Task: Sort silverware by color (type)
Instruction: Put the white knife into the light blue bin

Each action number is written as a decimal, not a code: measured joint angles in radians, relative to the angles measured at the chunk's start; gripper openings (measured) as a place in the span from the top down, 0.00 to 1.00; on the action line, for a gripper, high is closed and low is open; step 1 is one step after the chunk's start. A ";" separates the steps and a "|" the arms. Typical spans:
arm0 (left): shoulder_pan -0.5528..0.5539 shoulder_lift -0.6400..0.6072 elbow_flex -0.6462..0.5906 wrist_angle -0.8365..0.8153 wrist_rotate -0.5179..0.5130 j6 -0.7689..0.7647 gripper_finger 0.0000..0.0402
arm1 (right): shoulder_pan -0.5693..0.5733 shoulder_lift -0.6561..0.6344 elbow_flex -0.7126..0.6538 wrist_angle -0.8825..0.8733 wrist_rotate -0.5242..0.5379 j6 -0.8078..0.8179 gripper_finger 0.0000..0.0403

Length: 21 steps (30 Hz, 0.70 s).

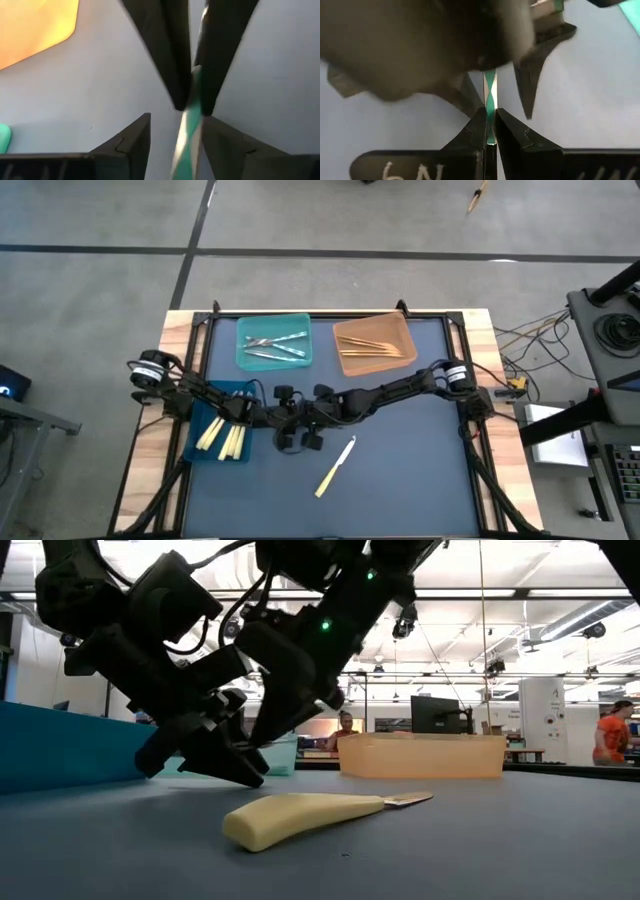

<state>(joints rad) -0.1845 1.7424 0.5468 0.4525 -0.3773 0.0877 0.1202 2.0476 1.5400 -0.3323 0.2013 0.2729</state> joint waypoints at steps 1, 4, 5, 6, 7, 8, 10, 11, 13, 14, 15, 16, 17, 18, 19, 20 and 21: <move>0.000 0.000 0.000 0.000 0.002 0.000 0.63 | 0.000 0.000 -0.002 0.009 -0.009 0.000 0.96; -0.001 0.001 0.000 -0.002 0.004 0.000 0.70 | -0.001 0.006 -0.004 0.037 -0.044 0.000 0.96; -0.001 0.001 0.001 -0.003 0.004 0.000 0.73 | -0.001 0.006 -0.004 0.035 -0.043 -0.001 0.96; -0.001 0.000 0.000 -0.005 0.003 0.000 0.76 | -0.001 0.006 -0.003 0.035 -0.040 -0.002 0.96; -0.001 -0.001 0.000 -0.007 0.003 0.000 0.79 | -0.001 0.006 -0.003 0.034 -0.038 -0.003 0.96; -0.001 -0.001 0.000 -0.007 0.004 0.000 0.82 | -0.001 0.006 -0.003 0.033 -0.039 -0.003 0.96; -0.001 -0.003 -0.001 -0.008 0.004 0.001 0.90 | -0.003 0.006 -0.003 0.028 -0.037 -0.009 0.96; -0.001 -0.004 -0.002 -0.008 0.007 0.004 0.94 | -0.003 0.006 -0.003 0.027 -0.035 -0.020 0.96; -0.001 -0.004 -0.002 -0.008 0.012 0.006 0.98 | -0.003 0.006 -0.003 0.026 -0.034 -0.031 0.96; -0.001 -0.005 -0.002 -0.008 0.013 0.005 0.98 | -0.003 0.006 -0.003 0.026 -0.034 -0.031 0.96; -0.002 -0.006 -0.002 -0.008 0.014 0.004 0.99 | -0.003 0.006 -0.003 0.025 -0.034 -0.037 0.95; -0.003 -0.007 -0.002 -0.009 0.013 -0.002 0.99 | -0.003 0.005 -0.003 0.025 -0.033 -0.046 0.94; -0.004 -0.010 -0.002 -0.011 0.008 -0.009 0.99 | -0.003 0.005 -0.003 0.026 -0.024 -0.049 0.92; -0.005 -0.012 -0.001 -0.015 0.002 -0.014 1.00 | -0.002 0.005 -0.003 0.027 -0.013 -0.048 0.90; -0.007 -0.016 0.000 -0.023 -0.001 -0.017 1.00 | -0.002 0.005 -0.003 0.021 -0.010 -0.048 0.88; -0.009 -0.021 0.001 -0.028 -0.004 -0.019 1.00 | -0.002 0.004 -0.003 0.015 -0.010 -0.050 0.85; -0.010 -0.028 0.003 -0.034 -0.006 -0.019 1.00 | -0.001 0.003 -0.003 0.013 -0.010 -0.053 0.83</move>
<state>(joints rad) -0.1950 1.7148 0.5496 0.4181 -0.3831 0.0682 0.1188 2.0504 1.5368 -0.3195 0.1913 0.2195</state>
